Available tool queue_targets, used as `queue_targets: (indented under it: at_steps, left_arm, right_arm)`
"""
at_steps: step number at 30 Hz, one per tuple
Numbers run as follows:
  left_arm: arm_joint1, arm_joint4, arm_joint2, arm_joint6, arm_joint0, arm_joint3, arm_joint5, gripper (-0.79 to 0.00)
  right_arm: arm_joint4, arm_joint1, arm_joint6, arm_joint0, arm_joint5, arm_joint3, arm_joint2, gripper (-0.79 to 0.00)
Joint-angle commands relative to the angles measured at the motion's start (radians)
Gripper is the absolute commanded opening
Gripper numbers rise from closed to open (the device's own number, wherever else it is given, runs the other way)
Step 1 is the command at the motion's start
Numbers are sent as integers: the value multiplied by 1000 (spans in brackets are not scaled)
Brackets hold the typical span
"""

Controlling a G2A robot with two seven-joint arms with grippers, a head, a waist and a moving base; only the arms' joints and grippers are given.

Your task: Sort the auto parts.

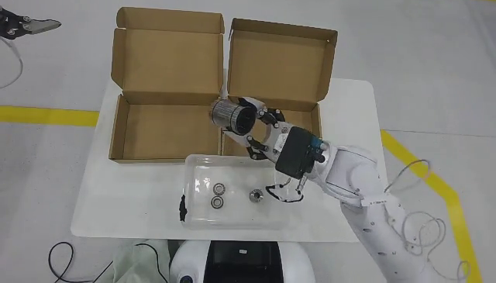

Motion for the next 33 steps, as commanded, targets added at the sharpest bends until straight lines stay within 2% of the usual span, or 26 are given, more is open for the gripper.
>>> queue_targets:
  at_steps: [1, 9, 22, 33]
  left_arm:
    - [0, 0, 0, 0, 0, 0, 0, 0]
    - [0, 0, 0, 0, 0, 0, 0, 0]
    - [0, 0, 0, 0, 0, 0, 0, 0]
    - [0, 0, 0, 0, 0, 0, 0, 0]
  right_arm:
    - [10, -1, 1, 15, 12, -19, 7, -785]
    - [16, -6, 12, 64, 58, -86, 27, -785]
    - [15, -5, -4, 60, 64, -143, 49, -785]
    - [-20, -1, 48, 29, 68, -94, 49, -785]
